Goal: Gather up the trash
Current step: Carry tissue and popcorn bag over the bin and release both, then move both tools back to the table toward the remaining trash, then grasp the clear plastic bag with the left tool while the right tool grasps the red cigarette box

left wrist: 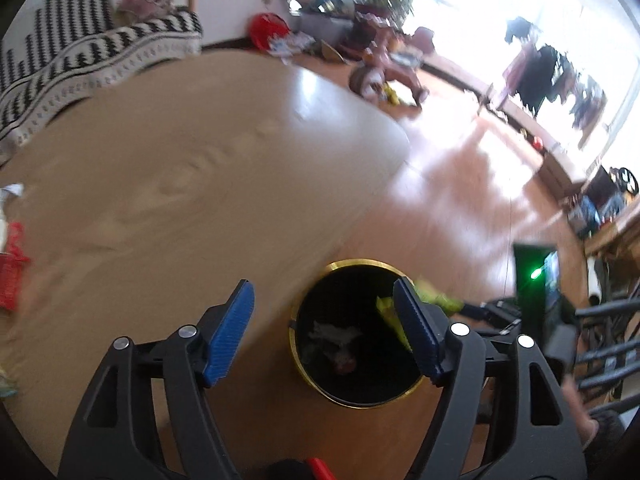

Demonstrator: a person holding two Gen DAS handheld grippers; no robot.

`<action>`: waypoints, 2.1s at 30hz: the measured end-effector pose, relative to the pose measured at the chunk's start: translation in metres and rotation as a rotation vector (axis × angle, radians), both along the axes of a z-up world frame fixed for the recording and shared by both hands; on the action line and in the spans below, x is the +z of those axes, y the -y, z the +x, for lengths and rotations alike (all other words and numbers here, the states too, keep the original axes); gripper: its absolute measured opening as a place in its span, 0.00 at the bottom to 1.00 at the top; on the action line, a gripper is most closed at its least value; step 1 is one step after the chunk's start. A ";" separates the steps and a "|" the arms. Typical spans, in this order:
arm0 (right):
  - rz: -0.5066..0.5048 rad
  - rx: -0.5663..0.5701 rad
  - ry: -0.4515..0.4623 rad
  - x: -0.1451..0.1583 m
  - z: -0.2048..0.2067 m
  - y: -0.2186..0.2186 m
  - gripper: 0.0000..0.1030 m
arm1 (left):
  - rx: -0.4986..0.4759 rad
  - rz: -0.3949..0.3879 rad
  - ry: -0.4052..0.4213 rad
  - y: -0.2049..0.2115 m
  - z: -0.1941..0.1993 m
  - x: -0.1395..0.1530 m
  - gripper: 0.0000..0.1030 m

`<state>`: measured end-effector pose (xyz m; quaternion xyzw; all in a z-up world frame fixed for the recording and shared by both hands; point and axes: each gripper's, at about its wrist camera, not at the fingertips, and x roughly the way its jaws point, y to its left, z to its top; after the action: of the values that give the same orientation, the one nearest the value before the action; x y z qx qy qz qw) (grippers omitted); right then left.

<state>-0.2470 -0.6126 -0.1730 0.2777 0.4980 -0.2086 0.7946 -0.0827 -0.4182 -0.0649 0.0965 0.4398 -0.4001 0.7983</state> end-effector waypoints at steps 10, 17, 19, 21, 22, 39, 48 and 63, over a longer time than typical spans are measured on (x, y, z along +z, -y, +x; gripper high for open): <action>-0.039 0.105 0.058 0.043 0.053 -0.054 0.72 | 0.161 -0.053 0.084 -0.110 0.036 0.055 0.79; -0.068 0.343 0.186 0.109 0.135 -0.160 0.75 | 0.304 0.025 0.189 -0.225 0.067 0.060 0.86; -0.057 0.411 0.213 0.123 0.159 -0.190 0.77 | 0.376 0.061 0.224 -0.261 0.084 0.059 0.86; -0.043 0.505 0.237 0.132 0.189 -0.229 0.81 | 0.447 0.081 0.230 -0.300 0.101 0.058 0.88; -0.039 0.558 0.242 0.135 0.203 -0.249 0.83 | 0.477 0.080 0.228 -0.316 0.108 0.058 0.88; -0.256 0.943 0.177 0.073 0.328 -0.392 0.84 | 0.583 0.008 0.058 -0.413 0.209 -0.006 0.90; -0.305 1.000 0.199 0.070 0.327 -0.414 0.71 | 0.617 0.081 0.051 -0.405 0.227 -0.021 0.38; -0.102 0.880 0.332 0.123 0.302 -0.386 0.65 | 0.738 -0.024 0.085 -0.438 0.198 0.041 0.17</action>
<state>0.0553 -0.2267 -0.0503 0.0304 0.4238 0.1712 0.8889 0.1148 0.0201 -0.0238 -0.0614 0.4068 -0.0860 0.9074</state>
